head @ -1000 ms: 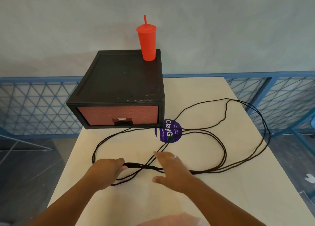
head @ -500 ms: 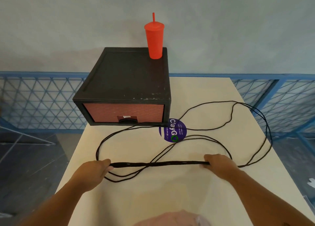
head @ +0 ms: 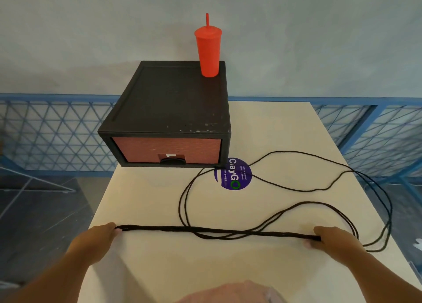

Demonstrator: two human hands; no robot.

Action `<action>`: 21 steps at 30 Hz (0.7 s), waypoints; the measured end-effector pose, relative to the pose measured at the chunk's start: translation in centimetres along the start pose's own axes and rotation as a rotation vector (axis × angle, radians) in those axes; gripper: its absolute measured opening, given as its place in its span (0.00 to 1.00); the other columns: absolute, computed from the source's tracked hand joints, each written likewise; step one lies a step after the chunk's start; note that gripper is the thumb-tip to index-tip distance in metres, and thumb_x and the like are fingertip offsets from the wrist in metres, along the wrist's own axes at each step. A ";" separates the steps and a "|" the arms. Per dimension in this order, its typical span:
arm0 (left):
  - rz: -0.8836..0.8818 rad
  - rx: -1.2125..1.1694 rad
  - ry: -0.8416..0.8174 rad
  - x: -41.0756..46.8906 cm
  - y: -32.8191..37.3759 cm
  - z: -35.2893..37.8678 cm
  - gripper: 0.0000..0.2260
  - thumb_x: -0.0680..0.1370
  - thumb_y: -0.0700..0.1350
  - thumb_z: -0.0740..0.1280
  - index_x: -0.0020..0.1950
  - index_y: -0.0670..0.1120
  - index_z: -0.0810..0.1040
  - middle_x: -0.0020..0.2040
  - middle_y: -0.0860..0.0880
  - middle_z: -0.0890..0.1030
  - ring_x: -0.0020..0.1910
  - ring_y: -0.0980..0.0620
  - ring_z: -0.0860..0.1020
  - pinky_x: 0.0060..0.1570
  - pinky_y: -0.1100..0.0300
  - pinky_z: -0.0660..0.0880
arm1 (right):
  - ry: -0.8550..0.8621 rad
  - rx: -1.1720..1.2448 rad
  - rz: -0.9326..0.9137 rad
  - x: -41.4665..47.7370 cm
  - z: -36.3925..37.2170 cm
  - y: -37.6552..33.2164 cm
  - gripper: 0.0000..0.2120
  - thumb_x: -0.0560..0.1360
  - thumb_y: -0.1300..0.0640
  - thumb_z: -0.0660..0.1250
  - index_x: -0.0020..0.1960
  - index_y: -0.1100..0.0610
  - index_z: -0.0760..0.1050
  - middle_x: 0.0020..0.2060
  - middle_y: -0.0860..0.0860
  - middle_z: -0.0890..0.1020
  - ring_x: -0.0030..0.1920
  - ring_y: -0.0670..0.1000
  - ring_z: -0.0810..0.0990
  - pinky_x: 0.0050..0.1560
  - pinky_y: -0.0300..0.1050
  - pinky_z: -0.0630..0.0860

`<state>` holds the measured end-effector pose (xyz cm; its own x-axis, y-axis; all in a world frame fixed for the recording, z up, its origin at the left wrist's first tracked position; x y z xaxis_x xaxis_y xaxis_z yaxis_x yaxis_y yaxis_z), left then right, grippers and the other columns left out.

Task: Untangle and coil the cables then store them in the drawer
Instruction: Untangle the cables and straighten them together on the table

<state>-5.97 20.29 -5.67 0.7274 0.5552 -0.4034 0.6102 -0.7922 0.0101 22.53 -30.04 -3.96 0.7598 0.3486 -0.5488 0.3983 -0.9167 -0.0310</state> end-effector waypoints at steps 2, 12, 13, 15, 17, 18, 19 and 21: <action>-0.063 -0.024 0.008 -0.1 -0.9 0.6 0.15 0.82 0.54 0.47 0.51 0.50 0.70 0.45 0.50 0.79 0.45 0.50 0.77 0.43 0.58 0.71 | -0.021 -0.003 -0.011 -0.1 -0.1 0.0 0.18 0.70 0.32 0.60 0.36 0.46 0.64 0.35 0.49 0.77 0.38 0.46 0.76 0.37 0.40 0.70; -0.156 -0.161 0.067 -0.6 -0.9 0.9 0.11 0.81 0.53 0.50 0.48 0.46 0.62 0.38 0.46 0.75 0.37 0.49 0.74 0.36 0.55 0.68 | 0.097 0.042 -0.112 -1.3 1.7 -0.5 0.15 0.79 0.41 0.47 0.48 0.49 0.65 0.35 0.46 0.74 0.42 0.49 0.77 0.42 0.43 0.72; -0.160 -0.156 0.069 -0.6 -0.9 1.0 0.11 0.81 0.53 0.50 0.48 0.46 0.63 0.40 0.46 0.74 0.38 0.48 0.74 0.37 0.55 0.68 | 0.097 0.036 -0.105 -1.2 1.8 -0.6 0.13 0.79 0.42 0.47 0.49 0.49 0.65 0.35 0.46 0.73 0.41 0.49 0.76 0.41 0.43 0.71; -0.183 -0.165 0.073 -0.8 -0.9 1.2 0.12 0.81 0.52 0.50 0.48 0.45 0.65 0.42 0.46 0.73 0.40 0.46 0.74 0.40 0.54 0.69 | 0.082 0.014 -0.097 -1.1 1.7 -0.9 0.10 0.80 0.43 0.48 0.47 0.47 0.62 0.36 0.46 0.73 0.40 0.49 0.74 0.41 0.43 0.70; -0.202 -0.177 0.083 -1.0 -0.9 1.4 0.12 0.81 0.52 0.51 0.47 0.45 0.66 0.43 0.45 0.72 0.40 0.45 0.73 0.43 0.52 0.71 | 0.079 -0.008 -0.091 -0.9 1.7 -1.1 0.09 0.80 0.44 0.48 0.47 0.47 0.61 0.35 0.46 0.72 0.40 0.50 0.73 0.42 0.44 0.71; -0.203 -0.187 0.098 -1.1 -0.9 1.4 0.12 0.81 0.52 0.52 0.47 0.45 0.67 0.44 0.45 0.72 0.41 0.45 0.73 0.44 0.50 0.72 | 0.083 -0.033 -0.093 -0.8 1.8 -1.2 0.09 0.80 0.45 0.48 0.48 0.48 0.62 0.34 0.45 0.71 0.39 0.50 0.73 0.41 0.45 0.71; -0.202 -0.189 0.112 -1.3 -0.8 1.2 0.12 0.81 0.52 0.53 0.48 0.45 0.68 0.45 0.44 0.73 0.43 0.44 0.73 0.46 0.50 0.72 | 0.088 -0.063 -0.097 -0.8 2.0 -1.3 0.09 0.80 0.46 0.47 0.50 0.49 0.63 0.34 0.45 0.70 0.39 0.50 0.73 0.40 0.44 0.70; -0.195 -0.138 0.122 -1.5 -0.6 1.0 0.12 0.80 0.52 0.54 0.52 0.44 0.69 0.50 0.44 0.73 0.50 0.43 0.71 0.49 0.49 0.71 | 0.094 -0.107 -0.103 -0.8 2.2 -1.5 0.12 0.81 0.47 0.47 0.55 0.51 0.66 0.33 0.45 0.68 0.38 0.51 0.71 0.40 0.44 0.69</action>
<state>-7.71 19.71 -5.99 0.6193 0.7269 -0.2968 0.7735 -0.6298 0.0714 20.21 -29.42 -5.26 0.7547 0.4610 -0.4668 0.5252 -0.8509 0.0089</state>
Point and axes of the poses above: each hand's wrist, its own x-axis towards the middle knuckle, its own z-axis out of the palm, y = z × x, the point moved 2 cm from there along x, towards the middle knuckle
